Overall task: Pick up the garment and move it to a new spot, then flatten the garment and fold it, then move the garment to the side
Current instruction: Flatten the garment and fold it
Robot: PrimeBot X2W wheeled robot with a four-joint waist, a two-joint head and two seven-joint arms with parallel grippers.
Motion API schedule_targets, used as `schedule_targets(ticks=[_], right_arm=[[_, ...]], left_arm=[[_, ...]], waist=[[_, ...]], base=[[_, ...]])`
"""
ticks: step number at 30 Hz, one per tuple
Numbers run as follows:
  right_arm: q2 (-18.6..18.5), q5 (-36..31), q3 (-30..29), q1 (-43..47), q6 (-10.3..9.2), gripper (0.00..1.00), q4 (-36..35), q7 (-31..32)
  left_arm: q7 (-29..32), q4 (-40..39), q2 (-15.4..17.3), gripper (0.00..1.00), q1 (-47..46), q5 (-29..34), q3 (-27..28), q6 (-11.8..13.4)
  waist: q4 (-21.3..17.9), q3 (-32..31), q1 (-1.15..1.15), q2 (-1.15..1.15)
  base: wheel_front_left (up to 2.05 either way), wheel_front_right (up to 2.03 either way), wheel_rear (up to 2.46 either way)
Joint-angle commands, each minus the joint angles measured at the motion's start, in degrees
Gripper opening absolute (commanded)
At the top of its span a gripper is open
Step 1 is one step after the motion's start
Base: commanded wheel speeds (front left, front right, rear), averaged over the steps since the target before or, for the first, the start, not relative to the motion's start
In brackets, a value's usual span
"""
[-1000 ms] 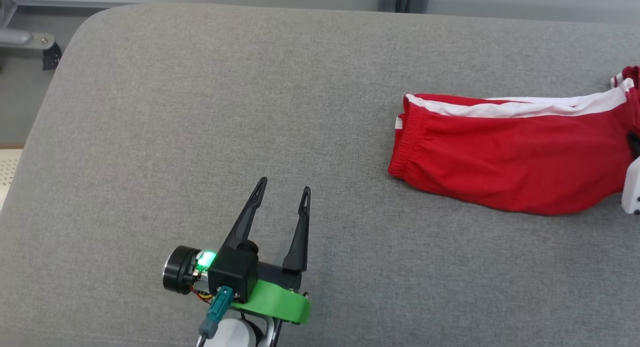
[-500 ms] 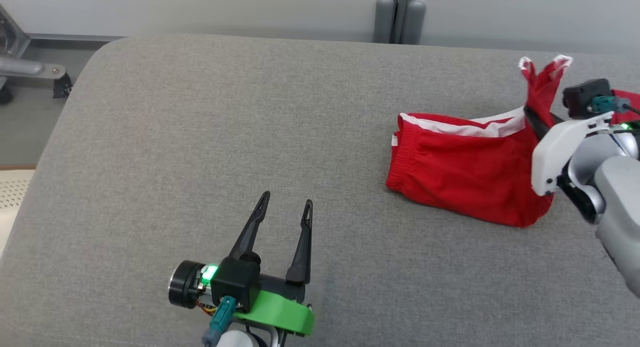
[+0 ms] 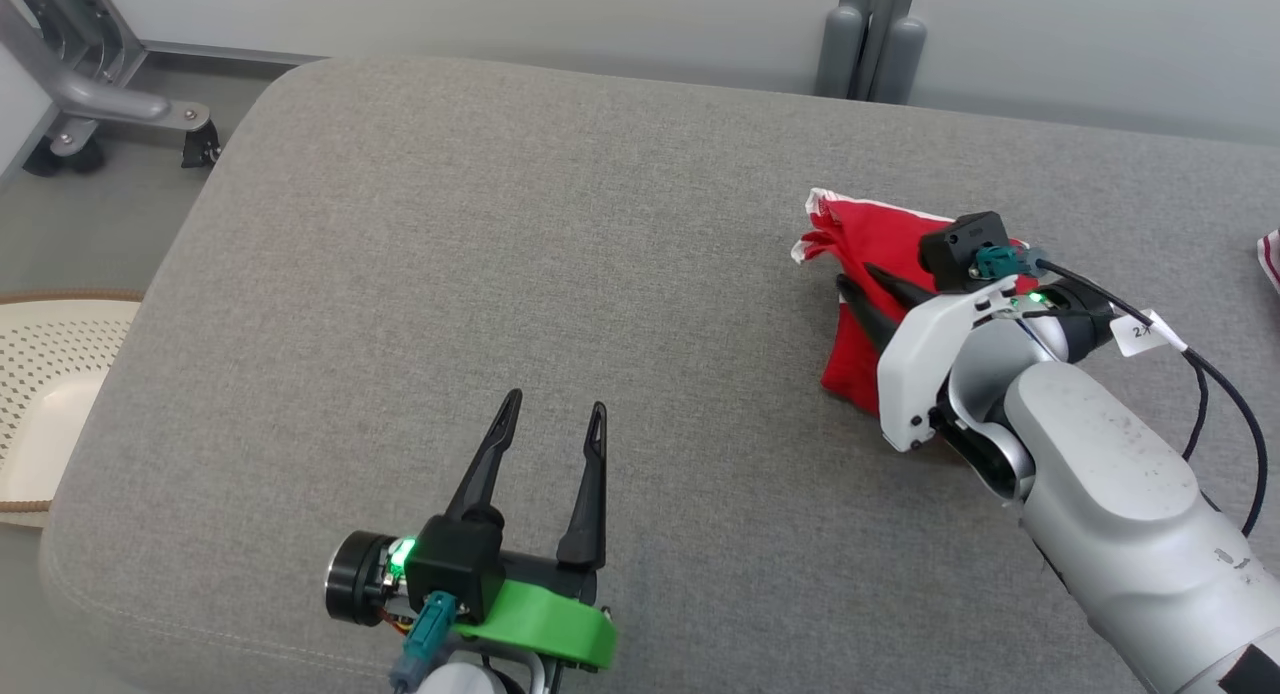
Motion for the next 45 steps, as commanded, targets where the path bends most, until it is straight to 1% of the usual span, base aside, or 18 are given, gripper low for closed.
schedule_targets(ticks=[1,3,6,11,15,21,25,27,29,33,40,45], right_arm=[[-0.01,1.27,-0.79,0.85,-0.08,1.0,-1.18,-1.16],[-0.4,2.0,-1.66,1.51,-0.08,1.0,-2.65,-2.58],[-1.99,2.47,-3.36,2.44,-0.08,1.0,-4.55,-4.67],[-5.93,2.42,-5.97,5.37,-0.08,1.0,-7.85,-9.01],[-8.07,2.88,-7.49,8.73,-0.08,1.0,-9.65,-12.57],[-8.52,3.25,-9.03,13.94,-0.08,1.0,-10.4,-19.52],[-7.42,1.07,-8.51,16.79,-0.08,1.0,-11.46,-22.38],[-6.23,-0.14,-8.93,18.53,-0.08,1.0,-12.0,-22.79],[-4.63,-1.86,-10.04,19.7,-0.08,1.0,-14.76,-22.87],[-1.87,-4.79,-11.82,23.94,-0.08,1.0,-18.14,-22.85],[3.44,-9.32,-17.25,31.8,-0.08,1.0,-22.7,-22.88],[5.81,-11.31,-19.89,37.19,-0.07,1.0,-24.78,-22.88]], left_arm=[[-0.15,-0.04,0.14,1.0,-0.28,-0.39,0.27,0.22],[-0.15,-0.2,0.13,1.0,-0.1,-0.43,0.44,0.48],[-0.15,-0.28,0.13,1.0,0.73,-0.67,0.8,0.73],[-0.15,-0.77,0.13,1.0,1.36,-0.51,1.85,0.96],[-0.16,-0.94,0.14,1.0,1.31,0.13,2.85,0.81],[-0.15,-1.6,0.15,1.0,2.26,1.09,5.53,0.48],[-0.16,-1.57,0.15,1.0,3.37,1.73,7.7,-0.14],[-0.16,-1.95,0.16,1.0,3.99,2.24,8.71,-0.31],[-0.15,-2.48,0.24,1.0,4.89,3.76,9.5,-0.54],[-0.16,-3.46,0.23,1.0,7.67,5.29,11.47,-1.16],[-0.16,-4.35,0.16,1.0,12.26,5.04,13.34,-1.8],[-0.16,-5.42,0.15,1.0,15.1,4.71,12.92,-1.87]], waist=[[0.28,0.25,0.0,0.0],[-0.02,0.16,0.0,0.0],[-1.06,-0.26,0.0,0.0],[-4.06,-0.9,0.0,0.0],[-6.55,-1.13,0.0,0.0],[-10.47,-1.48,0.0,0.0],[-12.39,-2.29,0.0,0.0],[-13.12,-2.74,0.0,0.0],[-13.84,-3.15,0.0,0.0],[-14.8,-4.08,0.0,0.0],[-14.61,-6.94,0.0,0.0],[-13.98,-8.9,0.0,0.0]], base=[[0.0,0.0,0.0],[0.0,0.0,0.0],[0.0,0.0,0.0],[0.0,0.0,0.0],[0.0,0.0,0.0],[0.0,0.0,0.0],[0.0,0.0,0.0],[0.0,0.0,0.0],[0.0,0.0,0.0],[0.0,0.0,0.0],[0.0,0.0,0.0],[0.0,0.0,0.0]])
